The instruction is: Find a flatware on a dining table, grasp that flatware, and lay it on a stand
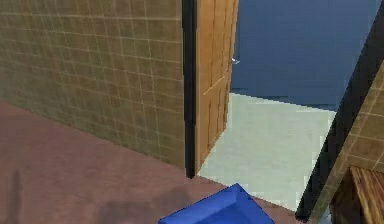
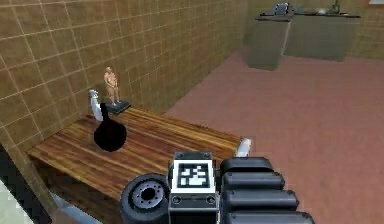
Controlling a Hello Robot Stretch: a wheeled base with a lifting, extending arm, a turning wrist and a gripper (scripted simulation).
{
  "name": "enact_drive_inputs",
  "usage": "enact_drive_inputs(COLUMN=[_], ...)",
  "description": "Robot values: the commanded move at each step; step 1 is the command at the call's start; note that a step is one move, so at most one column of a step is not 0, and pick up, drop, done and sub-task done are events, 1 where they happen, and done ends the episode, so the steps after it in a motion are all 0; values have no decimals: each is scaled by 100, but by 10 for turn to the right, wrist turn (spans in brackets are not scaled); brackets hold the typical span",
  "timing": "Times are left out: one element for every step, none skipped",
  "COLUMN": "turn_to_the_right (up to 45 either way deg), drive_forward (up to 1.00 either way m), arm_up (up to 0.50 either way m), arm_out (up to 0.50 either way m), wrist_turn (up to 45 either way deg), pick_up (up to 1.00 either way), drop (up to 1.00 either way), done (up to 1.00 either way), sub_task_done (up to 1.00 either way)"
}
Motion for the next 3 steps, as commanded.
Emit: enact_drive_inputs(turn_to_the_right=[210,0,30], drive_forward=[0,100,0], arm_up=[0,0,0], arm_out=[0,0,0], wrist_turn=[0,0,0], pick_up=[0,0,0], drop=[0,0,0], done=[0,0,0], sub_task_done=[0,0,0])
